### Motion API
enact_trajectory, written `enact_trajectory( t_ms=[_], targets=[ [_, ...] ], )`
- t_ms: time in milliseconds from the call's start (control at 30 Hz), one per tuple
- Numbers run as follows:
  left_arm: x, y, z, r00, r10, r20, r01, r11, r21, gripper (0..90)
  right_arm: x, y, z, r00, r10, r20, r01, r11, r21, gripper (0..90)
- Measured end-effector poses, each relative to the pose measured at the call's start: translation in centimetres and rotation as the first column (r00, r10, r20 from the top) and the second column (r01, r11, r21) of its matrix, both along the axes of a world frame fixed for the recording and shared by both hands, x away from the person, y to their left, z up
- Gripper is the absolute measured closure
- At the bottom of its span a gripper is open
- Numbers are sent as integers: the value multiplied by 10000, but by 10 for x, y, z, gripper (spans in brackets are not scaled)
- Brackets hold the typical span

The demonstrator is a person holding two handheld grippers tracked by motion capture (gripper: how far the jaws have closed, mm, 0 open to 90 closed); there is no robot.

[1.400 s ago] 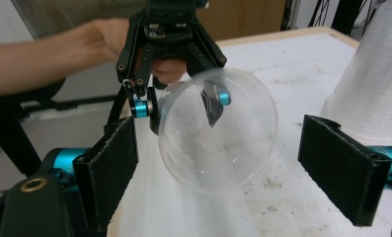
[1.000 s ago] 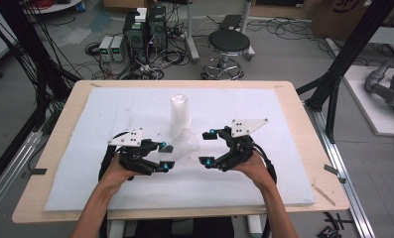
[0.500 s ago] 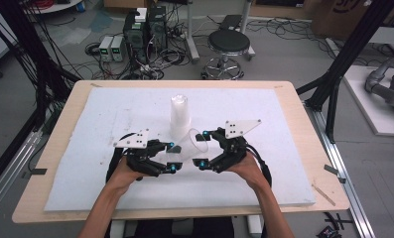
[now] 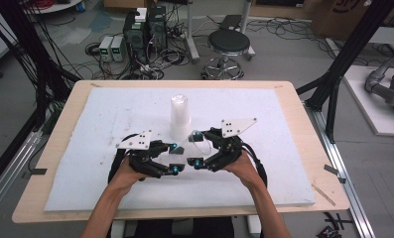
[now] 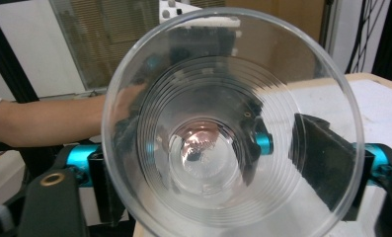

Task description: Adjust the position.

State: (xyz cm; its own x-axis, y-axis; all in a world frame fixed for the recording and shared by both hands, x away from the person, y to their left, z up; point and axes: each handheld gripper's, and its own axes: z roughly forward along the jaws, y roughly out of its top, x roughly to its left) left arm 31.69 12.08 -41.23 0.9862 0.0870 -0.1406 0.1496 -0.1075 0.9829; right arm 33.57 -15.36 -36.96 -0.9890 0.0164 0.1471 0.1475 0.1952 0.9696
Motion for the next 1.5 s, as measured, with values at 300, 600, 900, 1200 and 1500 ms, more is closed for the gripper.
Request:
enact_trajectory(
  t_ms=[300, 600, 900, 1200, 1500],
  targets=[
    [-1, 0, -1, 9998, -131, 124, 131, 9999, 11, 420, 1, 0, 1, 9994, 346, 38, -347, 9989, 307, 287],
    [-1, 1, -1, 9997, -183, 152, 182, 9998, 82, 417, 0, -1, 1, 9990, 442, 4, -442, 9987, 272, 315],
    [-1, 1, 1, 9984, 430, -377, -416, 9985, 368, 17, 2, -3, 0, 9995, 296, -75, -294, 9992, 285, 315],
    [-3, 8, 1, 9844, 1753, -146, -1723, 9776, 1209, 17, 0, -7, 2, 10000, -52, 69, 51, 10000, 75, 314],
    [-8, 46, -19, 9191, 3935, 197, -3862, 8899, 2427, 18, 6, -22, 7, 9816, -1879, 347, 1911, 9635, -1877, 315]
  ],
)
